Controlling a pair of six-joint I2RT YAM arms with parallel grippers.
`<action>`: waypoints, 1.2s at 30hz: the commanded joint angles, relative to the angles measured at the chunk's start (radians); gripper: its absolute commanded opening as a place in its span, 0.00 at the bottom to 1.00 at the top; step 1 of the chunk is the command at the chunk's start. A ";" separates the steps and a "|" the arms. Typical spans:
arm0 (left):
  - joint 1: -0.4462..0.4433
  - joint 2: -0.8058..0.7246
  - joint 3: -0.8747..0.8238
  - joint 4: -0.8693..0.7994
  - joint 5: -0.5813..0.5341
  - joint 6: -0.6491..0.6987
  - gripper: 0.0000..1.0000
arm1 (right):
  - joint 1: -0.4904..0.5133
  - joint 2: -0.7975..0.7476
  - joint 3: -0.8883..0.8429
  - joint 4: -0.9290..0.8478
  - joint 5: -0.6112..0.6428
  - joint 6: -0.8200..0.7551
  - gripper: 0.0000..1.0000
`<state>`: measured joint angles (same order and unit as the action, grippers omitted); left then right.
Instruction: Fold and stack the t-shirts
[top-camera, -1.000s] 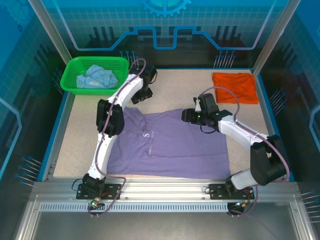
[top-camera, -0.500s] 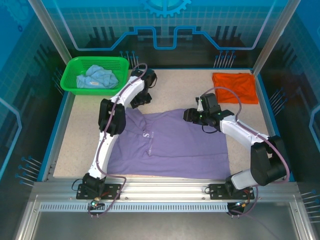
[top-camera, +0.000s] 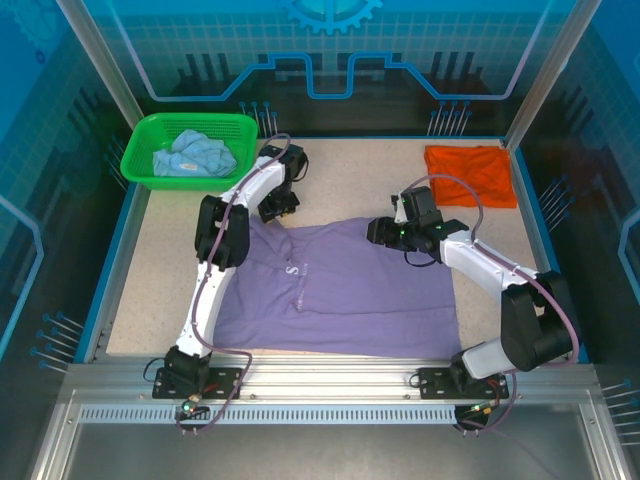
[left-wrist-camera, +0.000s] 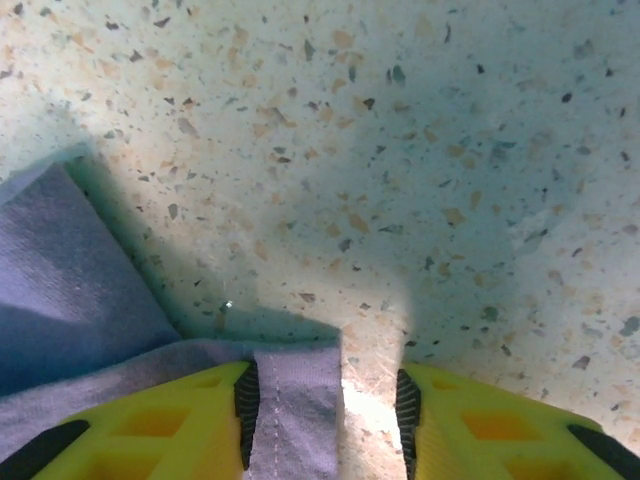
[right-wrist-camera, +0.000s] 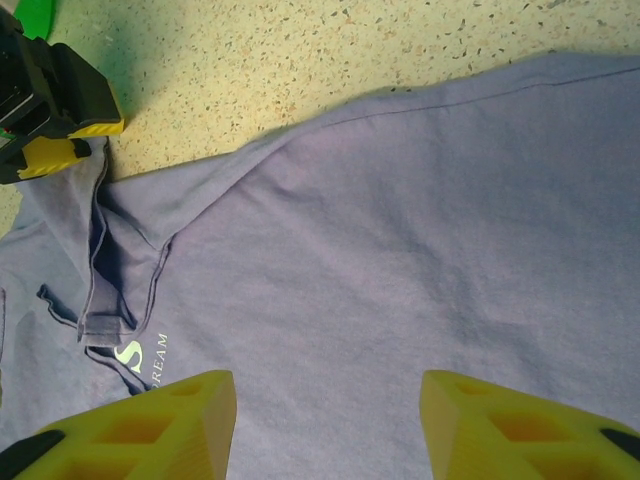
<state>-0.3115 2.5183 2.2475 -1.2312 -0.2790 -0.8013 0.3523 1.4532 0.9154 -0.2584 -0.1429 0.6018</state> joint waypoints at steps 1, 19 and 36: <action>0.012 0.008 -0.026 0.007 0.013 0.026 0.40 | -0.013 0.010 0.023 -0.029 -0.009 -0.011 0.52; 0.020 -0.015 -0.072 0.044 0.019 0.059 0.11 | -0.060 0.076 0.154 -0.223 0.090 -0.001 0.50; 0.008 -0.165 -0.120 0.134 0.109 0.106 0.00 | -0.379 0.558 0.551 -0.441 0.311 0.081 0.53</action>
<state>-0.3000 2.4321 2.1380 -1.1099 -0.2073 -0.7227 -0.0021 1.9648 1.3926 -0.6342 0.1257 0.6628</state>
